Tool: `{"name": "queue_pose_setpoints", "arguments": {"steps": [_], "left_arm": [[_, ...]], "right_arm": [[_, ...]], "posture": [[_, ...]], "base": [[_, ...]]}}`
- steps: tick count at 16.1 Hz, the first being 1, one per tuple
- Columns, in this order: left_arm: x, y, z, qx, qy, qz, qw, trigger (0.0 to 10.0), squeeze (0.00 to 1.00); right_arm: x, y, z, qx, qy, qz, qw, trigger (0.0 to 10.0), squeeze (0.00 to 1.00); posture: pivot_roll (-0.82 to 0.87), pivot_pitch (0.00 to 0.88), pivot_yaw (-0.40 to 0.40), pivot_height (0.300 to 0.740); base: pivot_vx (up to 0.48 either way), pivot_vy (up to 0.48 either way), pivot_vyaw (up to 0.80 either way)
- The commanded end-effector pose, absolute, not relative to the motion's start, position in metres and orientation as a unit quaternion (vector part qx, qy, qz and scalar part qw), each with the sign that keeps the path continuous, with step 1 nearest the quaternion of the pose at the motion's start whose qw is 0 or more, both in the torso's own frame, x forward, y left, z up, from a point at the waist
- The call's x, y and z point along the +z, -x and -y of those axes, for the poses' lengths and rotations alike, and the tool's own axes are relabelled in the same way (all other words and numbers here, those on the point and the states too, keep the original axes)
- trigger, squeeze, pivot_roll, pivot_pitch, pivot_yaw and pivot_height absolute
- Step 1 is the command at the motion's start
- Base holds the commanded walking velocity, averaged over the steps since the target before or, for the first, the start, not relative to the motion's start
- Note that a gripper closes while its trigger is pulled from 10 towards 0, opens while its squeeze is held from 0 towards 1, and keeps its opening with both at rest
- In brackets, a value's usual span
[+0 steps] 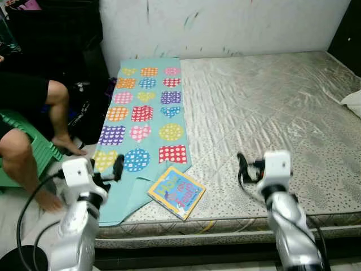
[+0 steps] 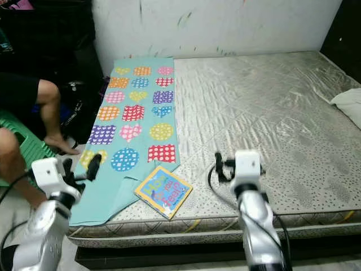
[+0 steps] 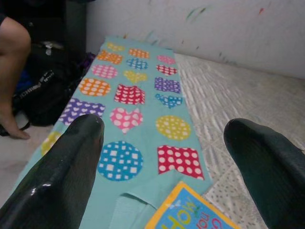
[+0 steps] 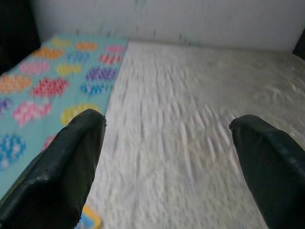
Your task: Clean up the room
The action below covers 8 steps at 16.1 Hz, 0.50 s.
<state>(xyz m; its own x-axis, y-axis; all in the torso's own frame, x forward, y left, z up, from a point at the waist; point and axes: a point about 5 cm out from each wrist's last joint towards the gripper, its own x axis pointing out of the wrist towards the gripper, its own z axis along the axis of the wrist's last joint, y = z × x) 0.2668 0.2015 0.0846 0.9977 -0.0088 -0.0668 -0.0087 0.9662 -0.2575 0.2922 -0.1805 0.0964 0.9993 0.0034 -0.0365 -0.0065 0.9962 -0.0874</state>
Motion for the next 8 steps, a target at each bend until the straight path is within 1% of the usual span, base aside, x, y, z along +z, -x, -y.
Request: {"name": "queue_pose_setpoints", "arguments": {"steps": [1,3,4,7,8], "left_arm": [[0.081,-0.270,-0.201,-0.002,0.131,-0.043,0.990,10.0,0.00],[0.084,-0.271,-0.197,-0.003,0.135,-0.037,0.990,10.0,0.00],[0.085,-0.265,-0.197,-0.003,0.137,-0.036,0.990,10.0,0.00],[0.073,-0.255,-0.194,-0.007,0.138,-0.055,0.989,10.0,0.00],[0.074,-0.255,-0.191,-0.008,0.139,-0.053,0.989,10.0,0.00]], "right_arm": [[0.096,-0.294,0.178,0.005,0.033,-0.017,0.999,10.0,0.00],[0.093,-0.291,0.172,0.014,0.027,-0.018,0.999,10.0,0.00],[0.090,-0.286,0.166,0.028,0.025,-0.022,0.999,10.0,0.00],[0.085,-0.285,0.171,0.013,0.025,-0.036,0.999,10.0,0.00],[0.083,-0.281,0.168,0.025,0.032,-0.042,0.998,10.0,0.00]], "posture": [[-0.11,0.000,0.050,0.740],[-0.09,0.000,0.044,0.740],[-0.08,0.000,0.039,0.740],[-0.10,0.000,0.037,0.740],[-0.10,0.000,0.036,0.740]], "base": [[0.000,0.000,0.00],[0.000,0.000,0.00],[0.000,0.000,0.00],[0.000,0.000,0.00],[0.000,0.000,0.00]]}}
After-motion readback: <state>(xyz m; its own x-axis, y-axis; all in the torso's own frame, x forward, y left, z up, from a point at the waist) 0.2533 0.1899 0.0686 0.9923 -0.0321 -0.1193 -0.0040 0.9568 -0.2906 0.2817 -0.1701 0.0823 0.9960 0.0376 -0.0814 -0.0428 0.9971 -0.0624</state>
